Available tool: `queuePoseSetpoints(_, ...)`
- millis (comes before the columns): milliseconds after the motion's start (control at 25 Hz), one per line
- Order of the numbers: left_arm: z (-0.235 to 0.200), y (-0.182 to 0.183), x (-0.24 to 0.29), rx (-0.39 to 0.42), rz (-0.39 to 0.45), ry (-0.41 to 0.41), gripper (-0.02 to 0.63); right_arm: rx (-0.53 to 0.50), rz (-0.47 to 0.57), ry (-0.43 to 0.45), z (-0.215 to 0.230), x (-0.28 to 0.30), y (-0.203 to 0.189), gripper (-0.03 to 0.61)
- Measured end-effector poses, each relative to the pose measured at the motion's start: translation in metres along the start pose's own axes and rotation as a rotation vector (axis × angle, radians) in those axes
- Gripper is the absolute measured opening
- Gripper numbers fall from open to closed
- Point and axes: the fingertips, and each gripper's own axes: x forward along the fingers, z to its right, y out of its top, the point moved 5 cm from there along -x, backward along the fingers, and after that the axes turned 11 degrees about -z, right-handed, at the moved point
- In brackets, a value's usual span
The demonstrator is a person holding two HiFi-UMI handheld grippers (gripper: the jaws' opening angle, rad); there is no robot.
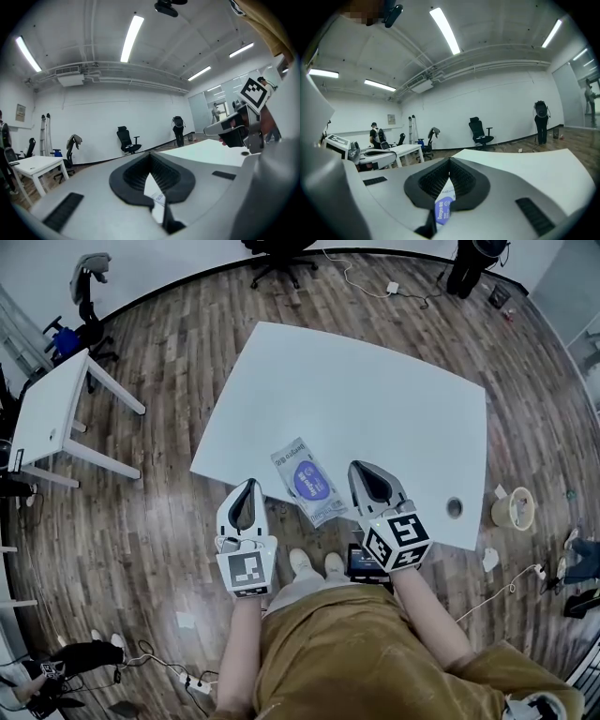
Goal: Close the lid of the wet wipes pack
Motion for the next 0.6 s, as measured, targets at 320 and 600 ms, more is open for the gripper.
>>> queuePoseSetpoints(320,-0.018,0.036,-0.021,-0.058,0.088,0.055,-0.003,-0.173,0.134,-0.091,-0.007,-0.025,0.036,0.006)
queuePoseSetpoints(600,-0.016,0.047,-0.028,-0.035,0.09,0.059,-0.002,-0.226,0.196,-0.071,-0.02,-0.032,0.055,0.006)
